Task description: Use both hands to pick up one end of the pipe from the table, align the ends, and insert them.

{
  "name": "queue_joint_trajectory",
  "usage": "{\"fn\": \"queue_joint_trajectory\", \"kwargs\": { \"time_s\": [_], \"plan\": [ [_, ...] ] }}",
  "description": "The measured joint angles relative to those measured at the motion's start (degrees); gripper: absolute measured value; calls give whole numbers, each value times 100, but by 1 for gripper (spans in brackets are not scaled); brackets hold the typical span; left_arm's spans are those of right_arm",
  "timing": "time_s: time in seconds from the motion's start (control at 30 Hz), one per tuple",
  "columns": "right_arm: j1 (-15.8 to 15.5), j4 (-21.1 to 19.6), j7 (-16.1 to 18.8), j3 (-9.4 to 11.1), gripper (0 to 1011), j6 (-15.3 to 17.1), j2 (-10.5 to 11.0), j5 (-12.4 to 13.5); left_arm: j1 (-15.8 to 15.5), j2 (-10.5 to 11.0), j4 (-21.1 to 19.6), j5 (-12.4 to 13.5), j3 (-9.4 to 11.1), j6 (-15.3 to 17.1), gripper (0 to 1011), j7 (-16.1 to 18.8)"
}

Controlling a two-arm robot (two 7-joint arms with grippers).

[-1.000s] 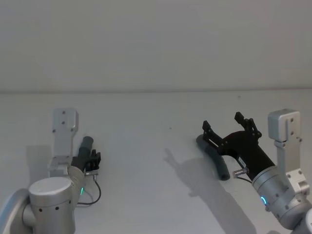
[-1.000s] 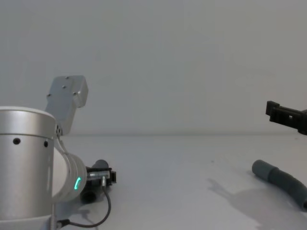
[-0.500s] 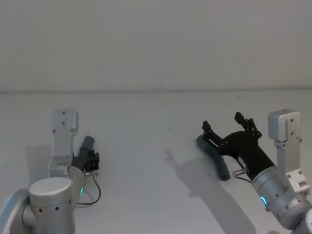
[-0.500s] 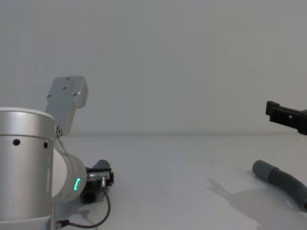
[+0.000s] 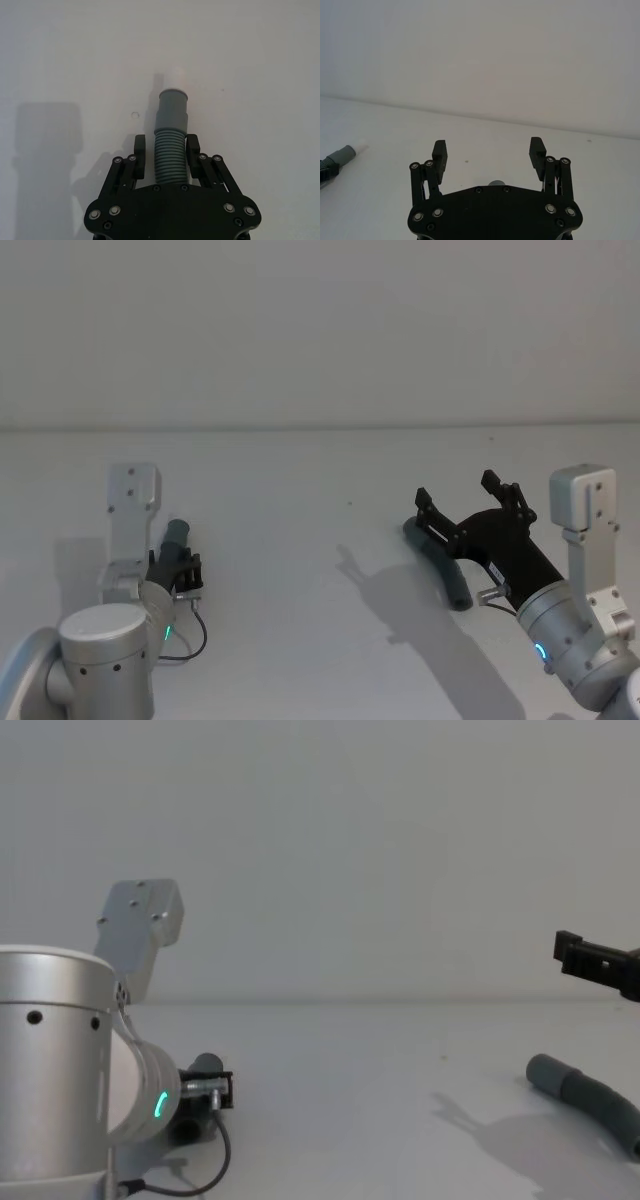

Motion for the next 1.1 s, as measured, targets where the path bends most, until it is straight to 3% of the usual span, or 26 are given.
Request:
{"fn": "queue_joint_trajectory", "kwargs": {
  "time_s": [0.77, 1.1],
  "plan": [
    [0, 0, 0, 0, 1000, 0, 0, 0, -14, -22, 34, 11, 1, -110, 309, -69],
    [0, 0, 0, 0, 1000, 0, 0, 0, -60, -18, 41, 32, 8, -239, 301, -178]
  ]
}}
